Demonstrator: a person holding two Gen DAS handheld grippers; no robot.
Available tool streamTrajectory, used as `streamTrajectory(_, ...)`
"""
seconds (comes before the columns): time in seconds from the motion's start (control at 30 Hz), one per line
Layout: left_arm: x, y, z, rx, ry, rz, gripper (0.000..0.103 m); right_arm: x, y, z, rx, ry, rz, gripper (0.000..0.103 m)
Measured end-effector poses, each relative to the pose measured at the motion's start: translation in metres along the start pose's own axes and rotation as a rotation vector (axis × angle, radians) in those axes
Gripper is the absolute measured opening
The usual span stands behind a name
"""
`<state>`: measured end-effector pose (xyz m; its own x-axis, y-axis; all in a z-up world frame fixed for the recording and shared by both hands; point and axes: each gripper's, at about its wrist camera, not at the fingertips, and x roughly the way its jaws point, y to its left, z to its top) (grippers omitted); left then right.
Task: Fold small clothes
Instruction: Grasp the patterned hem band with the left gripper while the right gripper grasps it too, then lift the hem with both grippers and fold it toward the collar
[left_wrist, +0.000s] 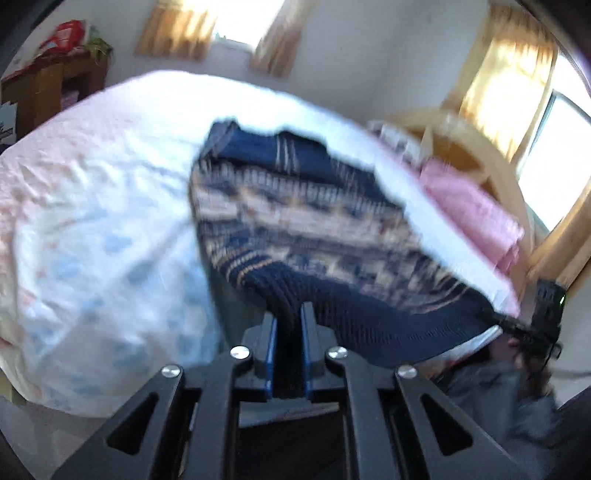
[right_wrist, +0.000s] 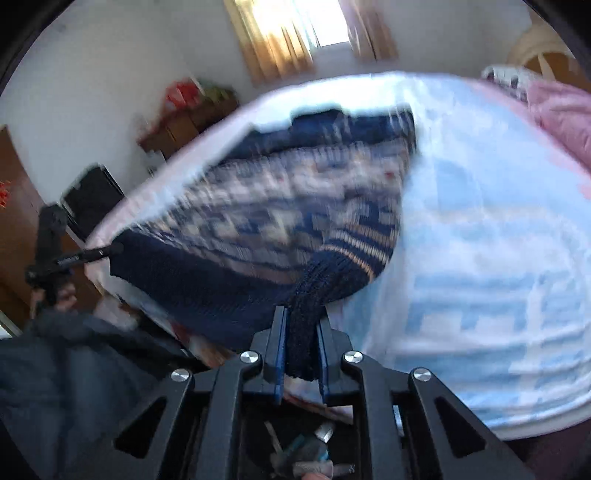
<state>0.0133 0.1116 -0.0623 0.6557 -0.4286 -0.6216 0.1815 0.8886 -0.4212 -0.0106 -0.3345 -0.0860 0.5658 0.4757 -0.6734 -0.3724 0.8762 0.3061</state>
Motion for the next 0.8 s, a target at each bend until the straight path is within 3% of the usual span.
streamTrajectory(0.1,-0.009,0.000,0.016,-0.004,-0.032,-0.005,0.011,-0.024,0.006,0.026,-0.005,-0.106,0.025,0.013)
streamTrajectory(0.23,-0.012,0.007,0.047,-0.041,-0.065,-0.031,0.007,-0.032,0.006,0.066,0.033,-0.167,0.072,0.013)
streamTrajectory(0.5,-0.018,0.014,0.103,-0.008,-0.160,0.001,0.002,-0.029,0.011,0.126,0.066,-0.261,0.047,0.013)
streamTrajectory(0.6,-0.007,0.021,0.105,-0.031,-0.130,0.003,0.002,-0.023,0.009,0.135,0.067,-0.257,0.047,0.013)
streamTrajectory(0.7,0.003,0.026,0.088,-0.029,-0.050,0.036,0.004,-0.014,0.004,0.136,0.081,-0.246,0.040,0.013)
streamTrajectory(0.73,0.007,0.029,0.078,-0.033,-0.003,0.025,0.008,-0.014,0.001,0.135,0.087,-0.244,0.043,0.013)
streamTrajectory(0.8,0.019,0.030,0.056,-0.031,0.100,0.033,0.028,-0.016,-0.006,0.132,0.097,-0.246,0.043,0.013)
